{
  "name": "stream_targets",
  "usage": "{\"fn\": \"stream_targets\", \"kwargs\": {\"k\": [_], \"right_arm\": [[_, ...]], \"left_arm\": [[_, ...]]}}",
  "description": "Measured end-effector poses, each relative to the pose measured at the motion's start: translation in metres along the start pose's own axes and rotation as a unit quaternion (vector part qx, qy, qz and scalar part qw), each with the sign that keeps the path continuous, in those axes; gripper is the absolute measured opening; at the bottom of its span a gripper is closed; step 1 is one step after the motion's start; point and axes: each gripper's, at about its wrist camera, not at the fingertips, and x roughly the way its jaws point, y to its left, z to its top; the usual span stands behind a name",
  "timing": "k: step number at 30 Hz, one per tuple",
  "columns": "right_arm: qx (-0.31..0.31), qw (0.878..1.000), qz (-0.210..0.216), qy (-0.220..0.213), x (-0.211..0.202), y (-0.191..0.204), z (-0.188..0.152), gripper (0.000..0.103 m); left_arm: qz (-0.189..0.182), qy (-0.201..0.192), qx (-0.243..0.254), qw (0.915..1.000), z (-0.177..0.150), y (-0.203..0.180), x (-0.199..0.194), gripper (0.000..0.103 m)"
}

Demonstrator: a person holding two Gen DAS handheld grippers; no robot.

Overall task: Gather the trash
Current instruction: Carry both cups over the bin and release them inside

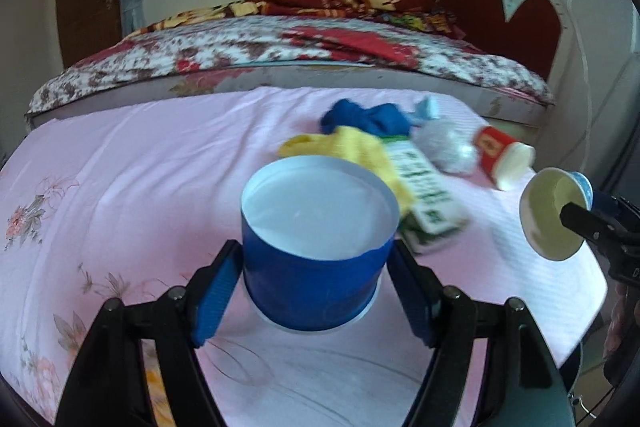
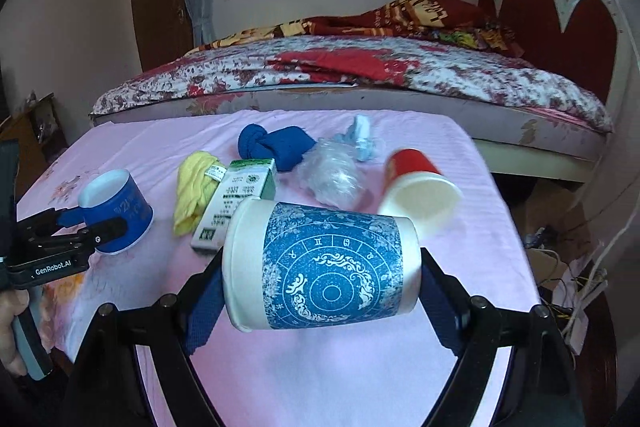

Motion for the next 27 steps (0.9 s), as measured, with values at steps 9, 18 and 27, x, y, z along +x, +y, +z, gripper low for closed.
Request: {"fn": "stream_targets", "kwargs": {"k": [9, 18, 27], "right_arm": [[0.01, 0.999, -0.031, -0.026, -0.072, -0.033, -0.024, 0.088], [0.018, 0.997, -0.076, -0.03, -0.136, -0.08, -0.057, 0.088], [0.062, 0.99, -0.123, -0.02, -0.183, -0.14, -0.102, 0.088]], "left_arm": [[-0.047, -0.008, 0.037, 0.9982, -0.018, -0.073, -0.024, 0.074], [-0.104, -0.011, 0.083, 0.991, -0.027, -0.149, -0.039, 0.074], [-0.152, -0.005, 0.13, 0.9799, -0.042, -0.216, -0.045, 0.074]]}}
